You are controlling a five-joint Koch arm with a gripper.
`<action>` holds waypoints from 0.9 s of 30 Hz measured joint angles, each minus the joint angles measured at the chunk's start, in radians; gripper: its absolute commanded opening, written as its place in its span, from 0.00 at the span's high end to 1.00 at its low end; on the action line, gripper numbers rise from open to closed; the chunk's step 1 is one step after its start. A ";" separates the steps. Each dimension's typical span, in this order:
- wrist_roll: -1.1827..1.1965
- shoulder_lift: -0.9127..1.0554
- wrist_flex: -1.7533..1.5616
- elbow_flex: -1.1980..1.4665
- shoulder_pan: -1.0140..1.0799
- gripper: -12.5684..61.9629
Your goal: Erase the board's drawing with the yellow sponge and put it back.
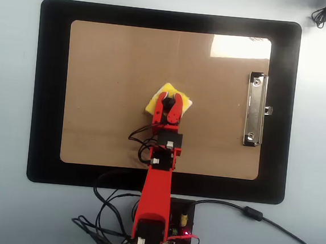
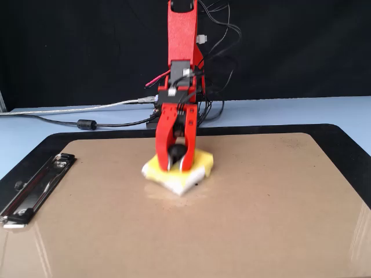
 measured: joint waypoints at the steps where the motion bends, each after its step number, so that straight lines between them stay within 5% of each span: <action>1: -0.002 -0.035 -0.011 -0.023 -0.002 0.94; 6: -0.002 0.014 -0.031 0.069 -0.005 0.94; 15: 0.003 0.511 0.003 0.502 -0.009 0.94; 27: 0.000 0.021 -0.077 0.091 0.097 0.94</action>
